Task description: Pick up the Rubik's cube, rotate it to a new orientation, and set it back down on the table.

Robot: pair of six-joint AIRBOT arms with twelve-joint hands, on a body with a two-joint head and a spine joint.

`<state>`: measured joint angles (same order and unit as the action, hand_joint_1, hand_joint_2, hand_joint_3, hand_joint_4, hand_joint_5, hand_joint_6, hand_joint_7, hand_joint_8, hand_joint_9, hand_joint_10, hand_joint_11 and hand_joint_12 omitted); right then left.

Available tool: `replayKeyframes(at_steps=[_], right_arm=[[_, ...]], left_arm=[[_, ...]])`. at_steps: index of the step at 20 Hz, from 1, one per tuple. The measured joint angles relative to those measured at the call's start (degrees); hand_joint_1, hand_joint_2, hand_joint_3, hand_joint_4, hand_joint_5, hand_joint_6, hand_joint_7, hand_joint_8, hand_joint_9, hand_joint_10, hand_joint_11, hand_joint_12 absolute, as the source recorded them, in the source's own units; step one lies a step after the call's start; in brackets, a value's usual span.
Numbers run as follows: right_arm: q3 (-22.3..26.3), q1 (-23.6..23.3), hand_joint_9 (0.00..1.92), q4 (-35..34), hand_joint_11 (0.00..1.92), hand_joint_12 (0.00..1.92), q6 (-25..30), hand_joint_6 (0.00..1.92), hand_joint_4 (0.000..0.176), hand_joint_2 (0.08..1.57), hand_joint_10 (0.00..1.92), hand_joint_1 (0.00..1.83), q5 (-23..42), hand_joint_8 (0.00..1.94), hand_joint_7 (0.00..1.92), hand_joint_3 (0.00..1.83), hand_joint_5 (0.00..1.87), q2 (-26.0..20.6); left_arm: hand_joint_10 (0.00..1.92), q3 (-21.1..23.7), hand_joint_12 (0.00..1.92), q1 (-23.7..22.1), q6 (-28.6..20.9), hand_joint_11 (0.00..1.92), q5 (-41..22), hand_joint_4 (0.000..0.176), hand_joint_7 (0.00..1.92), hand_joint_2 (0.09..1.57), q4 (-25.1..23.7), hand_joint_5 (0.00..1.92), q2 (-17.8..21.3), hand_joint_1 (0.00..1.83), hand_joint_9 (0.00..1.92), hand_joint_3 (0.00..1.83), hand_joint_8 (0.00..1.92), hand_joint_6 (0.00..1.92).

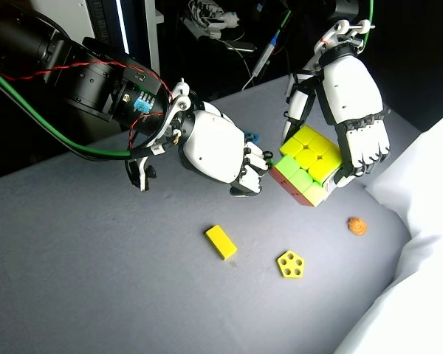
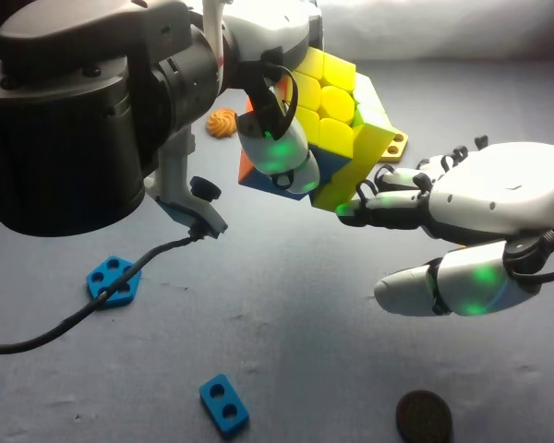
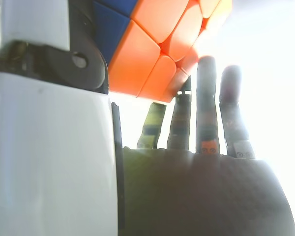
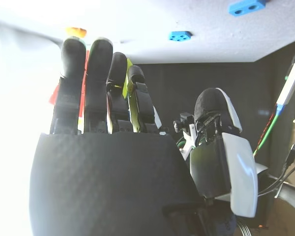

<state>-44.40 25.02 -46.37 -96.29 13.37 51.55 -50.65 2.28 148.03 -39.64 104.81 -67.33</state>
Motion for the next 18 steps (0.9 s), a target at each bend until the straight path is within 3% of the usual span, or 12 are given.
replayKeyframes(at_steps=[4,10,13,15,18], right_arm=[[-0.5,0.0,0.26,-0.6,0.16,1.92,-0.1,0.01,0.000,1.26,1.83,0.01,3.4,1.27,0.28,0.00,0.08,0.1],[-0.5,0.0,0.24,-0.8,0.14,1.92,-0.1,0.00,0.000,1.26,1.85,0.00,3.3,1.30,0.27,0.00,0.09,-0.1],[-0.5,0.4,0.28,-0.6,0.16,1.92,0.0,0.01,0.000,1.26,1.82,0.00,3.1,1.28,0.30,0.00,0.11,-1.7],[-0.5,0.7,0.28,-5.9,0.19,1.92,-3.0,0.01,0.000,1.26,1.80,0.02,3.0,1.27,0.30,0.00,0.12,-3.8],[-0.9,0.4,0.28,-7.0,0.16,1.92,-3.0,0.00,0.000,1.26,1.78,0.02,4.8,1.26,0.31,0.00,0.11,-6.1]], left_arm=[[1.65,0.0,1.83,0.0,-0.3,0.06,0.4,0.000,0.18,1.12,0.9,0.22,0.0,1.14,0.15,0.00,1.57,1.51],[1.64,0.0,1.82,0.0,-0.2,0.07,0.7,0.000,0.19,1.11,1.0,0.24,0.0,1.12,0.16,0.00,1.58,1.48],[1.65,0.0,1.86,0.0,-0.4,0.04,1.1,0.000,0.18,1.13,1.1,0.21,0.0,1.10,0.15,0.00,1.59,1.51],[1.64,0.3,1.85,0.0,-0.7,0.05,1.5,0.000,0.21,1.09,1.4,0.25,0.0,1.14,0.17,0.00,1.57,1.46],[1.66,0.4,1.86,0.0,-2.1,0.06,1.5,0.000,0.21,1.10,0.9,0.25,0.0,1.15,0.17,0.00,1.59,1.53]])
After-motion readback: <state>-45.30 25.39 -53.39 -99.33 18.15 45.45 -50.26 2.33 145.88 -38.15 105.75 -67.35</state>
